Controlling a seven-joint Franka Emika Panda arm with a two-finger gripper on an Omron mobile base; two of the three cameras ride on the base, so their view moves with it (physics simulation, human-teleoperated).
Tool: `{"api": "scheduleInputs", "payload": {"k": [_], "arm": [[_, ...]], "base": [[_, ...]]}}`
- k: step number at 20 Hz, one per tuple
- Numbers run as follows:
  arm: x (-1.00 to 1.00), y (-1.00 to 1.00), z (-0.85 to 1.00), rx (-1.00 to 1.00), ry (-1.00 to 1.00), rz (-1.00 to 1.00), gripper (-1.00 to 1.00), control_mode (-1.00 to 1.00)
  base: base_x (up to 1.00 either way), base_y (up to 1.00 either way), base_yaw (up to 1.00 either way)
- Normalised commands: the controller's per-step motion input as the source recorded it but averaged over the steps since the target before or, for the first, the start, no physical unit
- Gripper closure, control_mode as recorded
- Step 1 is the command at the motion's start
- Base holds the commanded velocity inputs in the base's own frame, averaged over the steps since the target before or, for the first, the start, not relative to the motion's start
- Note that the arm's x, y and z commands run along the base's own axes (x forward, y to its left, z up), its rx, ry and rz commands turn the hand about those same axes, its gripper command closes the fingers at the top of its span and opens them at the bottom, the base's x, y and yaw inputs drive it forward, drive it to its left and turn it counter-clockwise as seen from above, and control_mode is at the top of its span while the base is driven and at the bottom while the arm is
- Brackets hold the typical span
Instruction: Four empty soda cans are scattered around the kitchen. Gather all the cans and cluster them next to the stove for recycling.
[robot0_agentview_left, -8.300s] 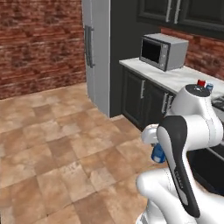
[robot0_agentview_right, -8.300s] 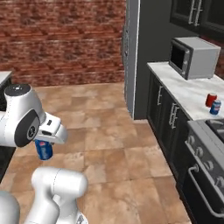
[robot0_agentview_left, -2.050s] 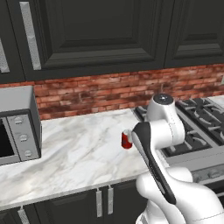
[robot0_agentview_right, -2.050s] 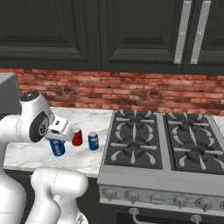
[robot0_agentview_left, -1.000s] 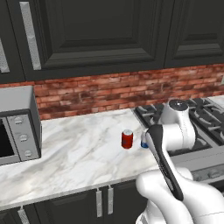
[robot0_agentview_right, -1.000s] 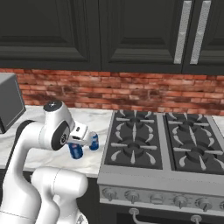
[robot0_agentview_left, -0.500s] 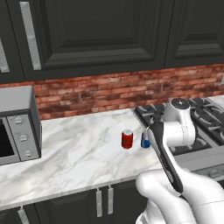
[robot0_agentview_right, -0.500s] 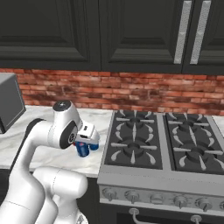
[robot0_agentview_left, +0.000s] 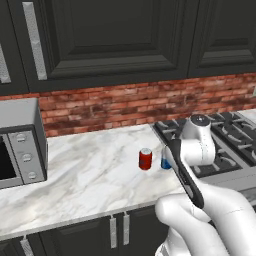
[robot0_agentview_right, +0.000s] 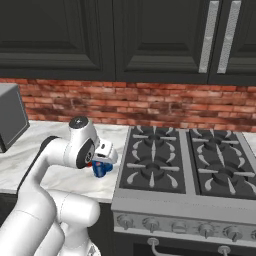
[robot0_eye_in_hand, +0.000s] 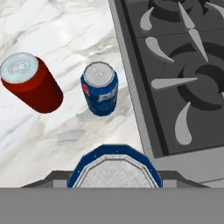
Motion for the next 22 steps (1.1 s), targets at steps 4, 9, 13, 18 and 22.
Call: {"api": "scheduleInputs", "payload": {"k": [4, 9, 13, 18, 22], "arm": [[0.12, 0.0, -0.2, 0.0, 0.0, 0.0, 1.0, -1.0], [0.16, 0.0, -0.26, 0.0, 0.0, 0.0, 1.0, -1.0], [0.2, 0.0, -0.3, 0.0, 0.0, 0.0, 1.0, -1.0], [0.13, 0.0, -0.26, 0.0, 0.0, 0.0, 1.0, -1.0], [0.1, 0.0, -0.28, 0.0, 0.0, 0.0, 1.0, -1.0]], "base": [[0.0, 0.0, 0.0], [0.0, 0.0, 0.0], [0.0, 0.0, 0.0], [0.0, 0.0, 0.0], [0.0, 0.0, 0.0]]}}
